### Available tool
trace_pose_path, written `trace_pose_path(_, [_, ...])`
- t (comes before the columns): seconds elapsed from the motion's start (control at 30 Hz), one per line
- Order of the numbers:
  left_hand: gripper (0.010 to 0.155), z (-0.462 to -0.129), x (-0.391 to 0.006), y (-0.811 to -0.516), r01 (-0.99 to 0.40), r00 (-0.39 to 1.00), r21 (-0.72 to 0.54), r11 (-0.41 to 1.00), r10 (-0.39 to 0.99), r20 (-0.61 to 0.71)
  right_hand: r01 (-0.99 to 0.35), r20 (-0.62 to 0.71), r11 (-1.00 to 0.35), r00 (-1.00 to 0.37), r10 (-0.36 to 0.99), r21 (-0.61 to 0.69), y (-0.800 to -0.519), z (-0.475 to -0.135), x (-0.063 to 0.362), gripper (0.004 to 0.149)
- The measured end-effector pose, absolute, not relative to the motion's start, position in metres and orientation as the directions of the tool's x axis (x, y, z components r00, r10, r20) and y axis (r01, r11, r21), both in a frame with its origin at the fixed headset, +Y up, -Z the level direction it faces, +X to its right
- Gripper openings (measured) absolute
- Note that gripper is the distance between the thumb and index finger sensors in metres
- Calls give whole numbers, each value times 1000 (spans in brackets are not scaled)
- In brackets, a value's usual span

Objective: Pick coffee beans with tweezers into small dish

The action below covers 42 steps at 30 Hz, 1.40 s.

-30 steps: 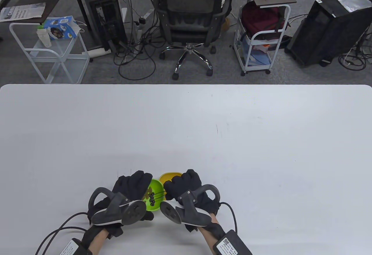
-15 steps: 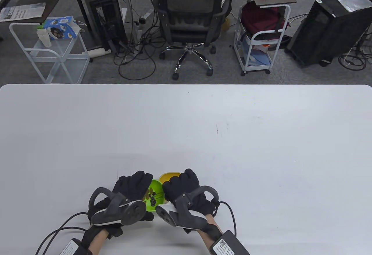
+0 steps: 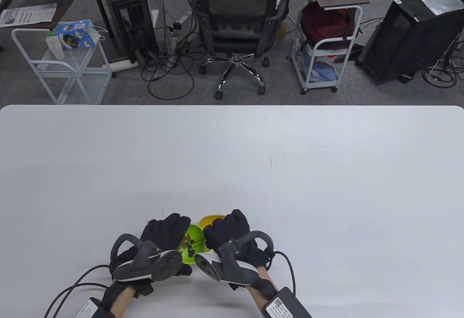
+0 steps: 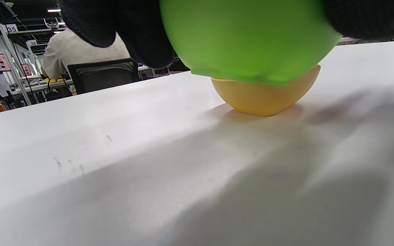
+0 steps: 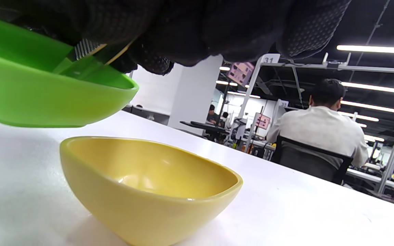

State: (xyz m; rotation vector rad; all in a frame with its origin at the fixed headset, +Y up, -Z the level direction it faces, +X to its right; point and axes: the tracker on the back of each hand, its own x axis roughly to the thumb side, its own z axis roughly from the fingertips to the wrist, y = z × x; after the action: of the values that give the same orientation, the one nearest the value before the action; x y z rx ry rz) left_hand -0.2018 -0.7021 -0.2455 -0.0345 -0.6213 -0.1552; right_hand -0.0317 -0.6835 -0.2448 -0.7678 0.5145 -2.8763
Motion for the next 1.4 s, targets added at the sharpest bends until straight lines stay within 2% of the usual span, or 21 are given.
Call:
trace_pose_path(0.47, [114,-245,-202,-702,160,803,14,987,-138,580,-92,378,-929,-924,-54,-357,-665,-252,1,43])
trace_pose_path(1.1, [114,-245,-202,-701,164,802,19,986,-144,580,-127,251,-954,-966,57,-272,-677,-272,38,43])
trace_pose_path(1.4, [114,-245,-202,-701,167,803,17,986,-146,578,-178,257,-944,-961,106,-279,-676,-273,41,45])
